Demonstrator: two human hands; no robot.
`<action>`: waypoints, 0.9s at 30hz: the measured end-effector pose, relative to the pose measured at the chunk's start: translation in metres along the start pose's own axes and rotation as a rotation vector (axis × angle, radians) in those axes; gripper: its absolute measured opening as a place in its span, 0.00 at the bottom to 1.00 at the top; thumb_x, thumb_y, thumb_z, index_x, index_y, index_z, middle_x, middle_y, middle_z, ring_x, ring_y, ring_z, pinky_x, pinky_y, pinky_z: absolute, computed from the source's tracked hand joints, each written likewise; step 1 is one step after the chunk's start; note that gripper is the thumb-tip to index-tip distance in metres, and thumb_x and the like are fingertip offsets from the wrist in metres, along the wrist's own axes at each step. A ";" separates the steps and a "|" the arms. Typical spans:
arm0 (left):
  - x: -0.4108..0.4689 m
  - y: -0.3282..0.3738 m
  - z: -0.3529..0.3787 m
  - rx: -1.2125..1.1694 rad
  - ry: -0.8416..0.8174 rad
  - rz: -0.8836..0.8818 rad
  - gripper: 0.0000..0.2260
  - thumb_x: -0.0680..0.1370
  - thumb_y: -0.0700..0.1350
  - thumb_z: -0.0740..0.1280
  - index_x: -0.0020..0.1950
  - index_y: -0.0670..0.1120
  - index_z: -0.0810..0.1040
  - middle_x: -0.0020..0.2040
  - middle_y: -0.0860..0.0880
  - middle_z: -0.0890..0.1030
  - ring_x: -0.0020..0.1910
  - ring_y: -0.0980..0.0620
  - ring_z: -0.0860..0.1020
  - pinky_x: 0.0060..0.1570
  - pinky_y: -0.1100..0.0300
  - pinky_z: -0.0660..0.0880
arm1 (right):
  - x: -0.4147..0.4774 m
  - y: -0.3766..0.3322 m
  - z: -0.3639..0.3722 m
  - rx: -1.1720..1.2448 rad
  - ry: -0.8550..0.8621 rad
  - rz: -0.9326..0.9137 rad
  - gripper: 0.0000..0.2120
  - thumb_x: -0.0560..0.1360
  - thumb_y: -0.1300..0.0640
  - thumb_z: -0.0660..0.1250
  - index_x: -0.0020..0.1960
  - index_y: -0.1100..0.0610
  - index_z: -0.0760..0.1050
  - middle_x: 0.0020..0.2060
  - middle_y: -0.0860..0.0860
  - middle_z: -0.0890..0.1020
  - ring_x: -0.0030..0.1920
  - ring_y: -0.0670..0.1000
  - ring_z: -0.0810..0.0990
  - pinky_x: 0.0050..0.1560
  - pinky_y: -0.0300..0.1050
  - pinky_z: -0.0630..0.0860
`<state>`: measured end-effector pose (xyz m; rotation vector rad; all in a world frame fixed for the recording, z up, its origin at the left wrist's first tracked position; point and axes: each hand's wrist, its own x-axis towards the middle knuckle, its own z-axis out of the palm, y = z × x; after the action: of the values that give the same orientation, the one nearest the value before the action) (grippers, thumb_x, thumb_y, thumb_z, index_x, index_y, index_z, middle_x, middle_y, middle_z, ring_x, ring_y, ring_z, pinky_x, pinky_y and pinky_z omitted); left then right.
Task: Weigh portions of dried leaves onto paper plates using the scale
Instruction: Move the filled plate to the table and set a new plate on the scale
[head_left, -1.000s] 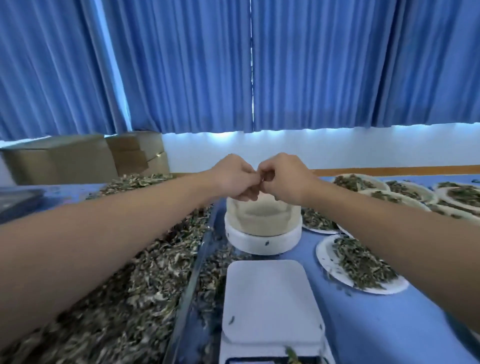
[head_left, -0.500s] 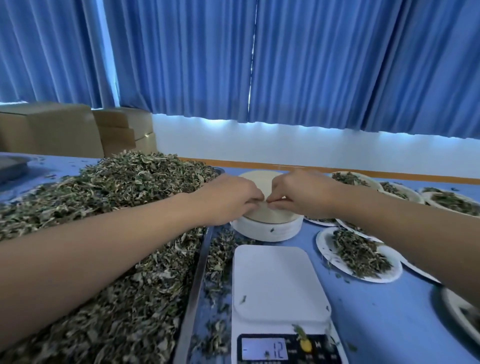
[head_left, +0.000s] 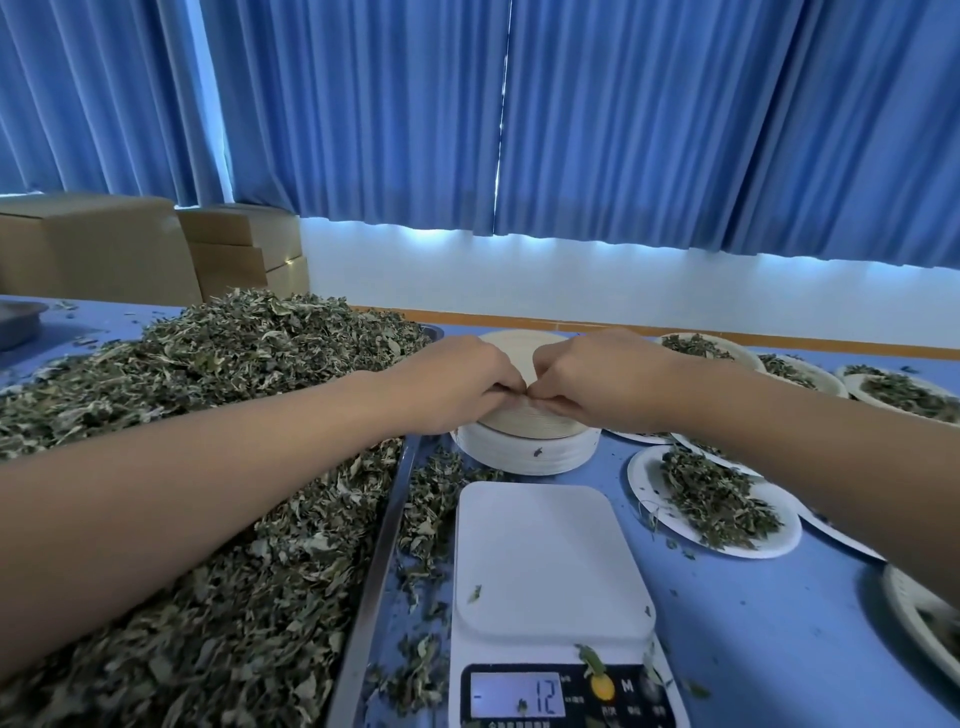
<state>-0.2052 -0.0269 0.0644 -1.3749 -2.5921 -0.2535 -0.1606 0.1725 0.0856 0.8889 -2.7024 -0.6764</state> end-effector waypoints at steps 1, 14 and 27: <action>0.000 0.000 0.000 0.010 0.003 0.003 0.12 0.82 0.43 0.62 0.57 0.52 0.84 0.51 0.54 0.86 0.47 0.50 0.80 0.50 0.51 0.76 | -0.001 -0.001 0.000 -0.048 -0.001 -0.017 0.19 0.86 0.47 0.50 0.59 0.49 0.79 0.46 0.45 0.72 0.42 0.54 0.76 0.35 0.44 0.62; 0.004 0.000 -0.014 0.032 0.074 0.040 0.12 0.84 0.51 0.62 0.54 0.49 0.84 0.48 0.53 0.84 0.47 0.49 0.79 0.49 0.52 0.74 | -0.010 0.010 -0.011 -0.087 0.066 0.016 0.12 0.85 0.52 0.54 0.61 0.51 0.74 0.53 0.48 0.72 0.41 0.52 0.70 0.38 0.48 0.67; 0.005 0.002 -0.016 0.085 0.083 0.061 0.11 0.84 0.49 0.62 0.55 0.48 0.84 0.49 0.52 0.84 0.49 0.48 0.79 0.51 0.49 0.74 | -0.014 0.014 -0.007 0.074 0.139 0.058 0.18 0.86 0.43 0.52 0.56 0.47 0.79 0.50 0.44 0.74 0.44 0.49 0.74 0.40 0.45 0.64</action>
<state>-0.2047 -0.0261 0.0809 -1.3815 -2.4599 -0.1851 -0.1543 0.1885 0.0975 0.8384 -2.6323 -0.4862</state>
